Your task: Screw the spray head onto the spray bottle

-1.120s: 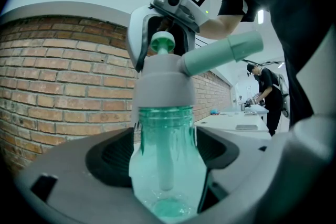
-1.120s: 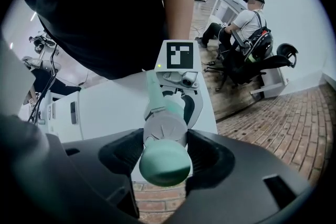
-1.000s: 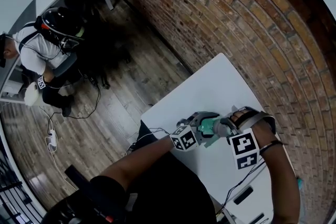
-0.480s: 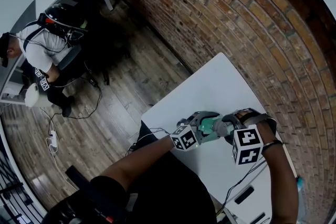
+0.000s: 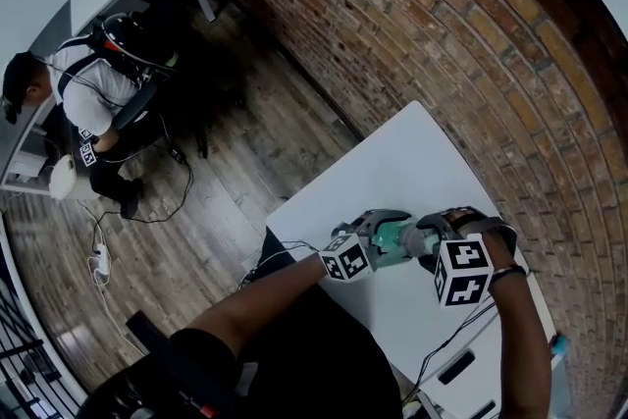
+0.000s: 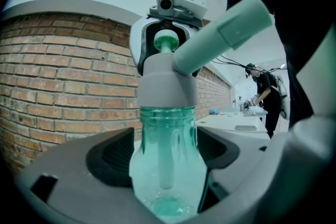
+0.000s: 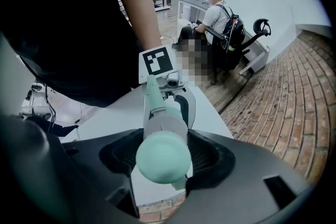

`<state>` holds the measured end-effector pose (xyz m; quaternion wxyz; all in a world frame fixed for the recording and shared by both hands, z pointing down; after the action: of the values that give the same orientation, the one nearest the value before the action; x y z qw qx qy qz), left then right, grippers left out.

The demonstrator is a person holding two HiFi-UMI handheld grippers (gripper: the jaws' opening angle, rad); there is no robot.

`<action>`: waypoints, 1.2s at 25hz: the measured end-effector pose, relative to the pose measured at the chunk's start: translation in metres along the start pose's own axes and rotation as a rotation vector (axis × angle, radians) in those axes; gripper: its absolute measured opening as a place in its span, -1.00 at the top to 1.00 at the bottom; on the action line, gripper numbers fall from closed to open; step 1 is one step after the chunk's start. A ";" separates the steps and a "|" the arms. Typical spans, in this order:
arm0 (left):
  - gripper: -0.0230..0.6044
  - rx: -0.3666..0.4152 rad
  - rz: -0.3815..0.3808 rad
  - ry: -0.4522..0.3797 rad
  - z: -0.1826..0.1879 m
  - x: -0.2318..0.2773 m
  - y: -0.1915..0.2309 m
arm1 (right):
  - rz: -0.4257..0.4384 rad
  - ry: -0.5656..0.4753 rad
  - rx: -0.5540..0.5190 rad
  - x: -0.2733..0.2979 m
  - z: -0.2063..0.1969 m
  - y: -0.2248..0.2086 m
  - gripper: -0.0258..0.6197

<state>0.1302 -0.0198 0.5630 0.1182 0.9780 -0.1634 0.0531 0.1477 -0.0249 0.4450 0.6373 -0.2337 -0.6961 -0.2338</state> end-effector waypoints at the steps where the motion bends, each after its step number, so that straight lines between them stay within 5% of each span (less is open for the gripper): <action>1: -0.24 0.000 0.000 0.003 0.000 -0.001 0.000 | -0.001 0.003 0.005 0.000 0.001 -0.001 0.10; 7: -0.24 -0.005 -0.030 0.020 -0.002 -0.003 -0.003 | 0.007 0.022 0.041 0.002 0.006 0.003 0.10; 23: -0.24 0.011 -0.085 0.052 -0.002 -0.003 -0.003 | -0.038 0.002 0.349 -0.001 0.003 -0.001 0.10; 30: -0.24 0.024 -0.078 0.029 -0.001 -0.002 -0.001 | -0.069 -0.022 0.367 -0.001 0.004 -0.001 0.08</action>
<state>0.1287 -0.0181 0.5632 0.1106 0.9842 -0.1226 0.0645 0.1442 -0.0229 0.4432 0.6531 -0.0918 -0.7417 -0.1220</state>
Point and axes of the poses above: the fingertips, and each gripper's own axes: x forward along the fingers, y to its left, z out of its top, the point moved 5 cm from there along -x, backward along the fingers, and after that the axes turned 15 degrees about -x, right-handed, at the moved point
